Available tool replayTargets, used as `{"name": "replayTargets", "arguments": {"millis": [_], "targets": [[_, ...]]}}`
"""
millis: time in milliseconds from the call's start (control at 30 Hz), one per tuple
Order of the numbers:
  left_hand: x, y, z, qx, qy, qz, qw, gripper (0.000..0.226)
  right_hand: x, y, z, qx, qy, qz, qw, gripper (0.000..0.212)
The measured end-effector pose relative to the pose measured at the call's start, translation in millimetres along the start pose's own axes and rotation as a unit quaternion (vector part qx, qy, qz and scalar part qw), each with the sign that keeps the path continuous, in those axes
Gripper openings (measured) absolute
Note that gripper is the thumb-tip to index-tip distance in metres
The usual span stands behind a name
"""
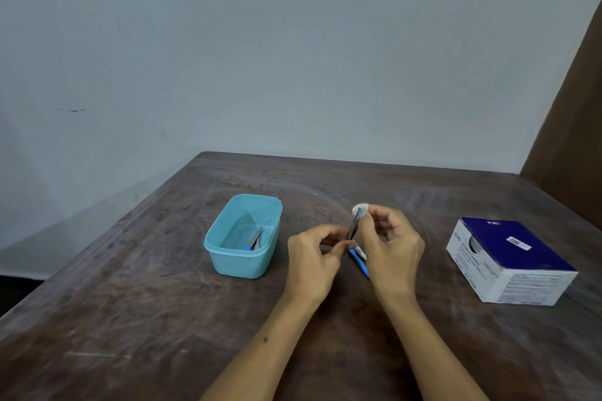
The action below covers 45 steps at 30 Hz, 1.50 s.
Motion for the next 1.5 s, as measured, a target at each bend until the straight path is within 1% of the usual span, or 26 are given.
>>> {"name": "replayTargets", "arguments": {"millis": [167, 233, 367, 467, 567, 733, 800, 900, 933, 1200, 1267, 1367, 1400, 1500], "targets": [[-1, -5, 4, 0.027, 0.017, 0.013, 0.999, 0.02, 2, 13, -12, 0.017, -0.05, -0.032, 0.998, 0.019], [-1, -6, 5, 0.04, 0.021, 0.022, 0.999, 0.021, 2, 10, -13, 0.022, -0.055, -0.021, 0.998, 0.02], [-2, -6, 0, 0.047, 0.006, 0.028, 0.998, 0.02, 2, 2, -9, 0.024, -0.021, 0.004, 0.999, 0.027], [-2, 0, -1, 0.022, -0.005, 0.01, 1.0, 0.023, 2, -1, -5, 0.023, 0.001, 0.009, 1.0, 0.031], [-1, 1, -2, 0.01, -0.014, -0.004, 1.0, 0.022, 3, 2, -6, 0.028, -0.001, 0.007, 1.0, 0.028], [-3, -8, 2, 0.033, 0.008, 0.018, 0.999, 0.025, 3, 14, -14, 0.04, -0.038, -0.018, 0.998, 0.013], [-3, -9, 0, 0.037, -0.005, 0.019, 0.999, 0.023, 2, 9, -11, 0.031, -0.025, -0.01, 0.999, 0.014], [-2, -4, -6, 0.018, -0.032, 0.006, 0.999, 0.02, 1, 2, -1, 0.009, 0.016, 0.006, 1.0, 0.02], [-2, -3, -7, 0.015, -0.032, 0.002, 0.999, 0.02, 0, 2, -1, 0.011, 0.016, 0.005, 1.0, 0.022], [-4, -12, 4, 0.053, 0.016, 0.028, 0.998, 0.028, 3, 25, -22, 0.018, -0.093, -0.052, 0.994, 0.015], [-4, -14, 3, 0.057, 0.008, 0.032, 0.998, 0.027, 3, 20, -22, 0.03, -0.089, -0.035, 0.995, 0.017], [-4, -11, -3, 0.034, -0.021, 0.02, 0.999, 0.022, 0, 10, -11, 0.032, -0.039, -0.004, 0.999, 0.02], [-3, -10, -5, 0.029, -0.026, 0.016, 0.999, 0.022, 0, 10, -9, 0.033, -0.033, -0.003, 0.999, 0.02], [-3, -13, -2, 0.048, -0.009, 0.031, 0.998, 0.024, 1, 18, -14, 0.025, -0.065, -0.03, 0.997, 0.019]]}}
Point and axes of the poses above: each hand's wrist, its own x-axis away from the middle knuckle, its own z-axis out of the back of the hand, y = z × x, the point moved 8 cm from there along -x, towards the middle knuckle, and after that the axes turned 8 degrees about -y, right-handed, at the moved point
